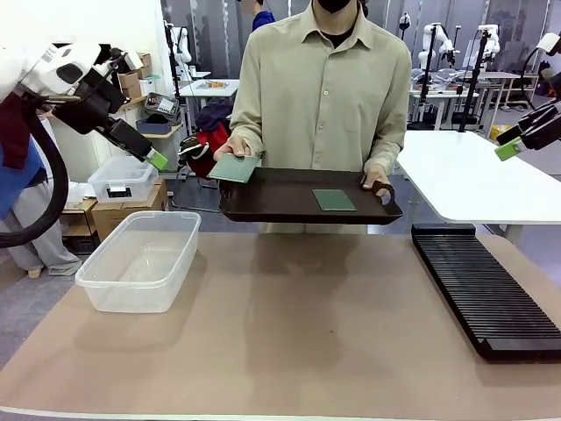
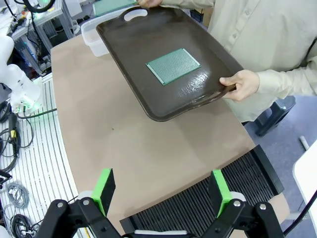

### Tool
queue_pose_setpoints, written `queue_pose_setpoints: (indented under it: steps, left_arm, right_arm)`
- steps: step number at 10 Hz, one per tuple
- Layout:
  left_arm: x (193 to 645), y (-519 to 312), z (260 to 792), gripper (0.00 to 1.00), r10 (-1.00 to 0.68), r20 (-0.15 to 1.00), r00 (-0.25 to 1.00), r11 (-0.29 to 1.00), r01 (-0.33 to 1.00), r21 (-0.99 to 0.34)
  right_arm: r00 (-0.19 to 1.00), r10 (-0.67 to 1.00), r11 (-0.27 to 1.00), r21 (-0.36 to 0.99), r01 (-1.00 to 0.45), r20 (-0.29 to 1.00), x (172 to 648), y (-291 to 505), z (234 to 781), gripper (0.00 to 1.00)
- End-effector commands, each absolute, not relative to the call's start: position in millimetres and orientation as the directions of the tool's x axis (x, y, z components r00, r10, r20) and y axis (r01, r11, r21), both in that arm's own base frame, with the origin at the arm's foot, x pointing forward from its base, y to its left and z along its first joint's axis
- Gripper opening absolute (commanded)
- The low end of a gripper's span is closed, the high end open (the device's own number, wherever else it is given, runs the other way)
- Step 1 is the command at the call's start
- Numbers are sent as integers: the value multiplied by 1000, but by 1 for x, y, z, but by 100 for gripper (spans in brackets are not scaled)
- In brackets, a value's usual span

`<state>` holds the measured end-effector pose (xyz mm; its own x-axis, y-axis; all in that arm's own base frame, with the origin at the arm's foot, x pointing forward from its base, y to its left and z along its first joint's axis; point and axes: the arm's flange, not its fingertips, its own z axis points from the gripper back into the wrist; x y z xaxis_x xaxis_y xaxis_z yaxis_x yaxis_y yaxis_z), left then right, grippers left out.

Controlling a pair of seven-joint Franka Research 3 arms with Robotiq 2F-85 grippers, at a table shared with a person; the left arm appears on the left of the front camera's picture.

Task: Sort PCBs into racks and boxes based on the side picked up.
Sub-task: Pick up the Blank PCB handed by the Human.

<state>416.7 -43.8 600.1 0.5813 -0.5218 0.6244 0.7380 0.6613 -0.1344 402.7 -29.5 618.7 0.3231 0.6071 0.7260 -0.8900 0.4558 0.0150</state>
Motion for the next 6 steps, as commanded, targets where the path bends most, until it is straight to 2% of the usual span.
queue_pose_setpoints:
  steps: [1,3,4,5,6]
  left_arm:
    - [449,-42,604,100,-346,531,774,717,583,-382]
    - [474,-33,592,100,-231,476,849,665,495,-560]
    - [482,-35,583,100,-210,462,862,656,474,-587]
    - [476,-36,578,100,-324,525,787,718,565,-405]
    - [473,-35,581,100,-274,465,842,680,511,-526]
  right_arm:
    - [312,601,440,22,-898,736,404,-29,618,100]
    - [312,601,440,22,-898,736,404,-29,618,100]
    - [312,601,440,22,-898,736,404,-29,618,100]
    - [312,601,440,22,-898,736,404,-29,618,100]
    - [312,601,440,22,-898,736,404,-29,618,100]
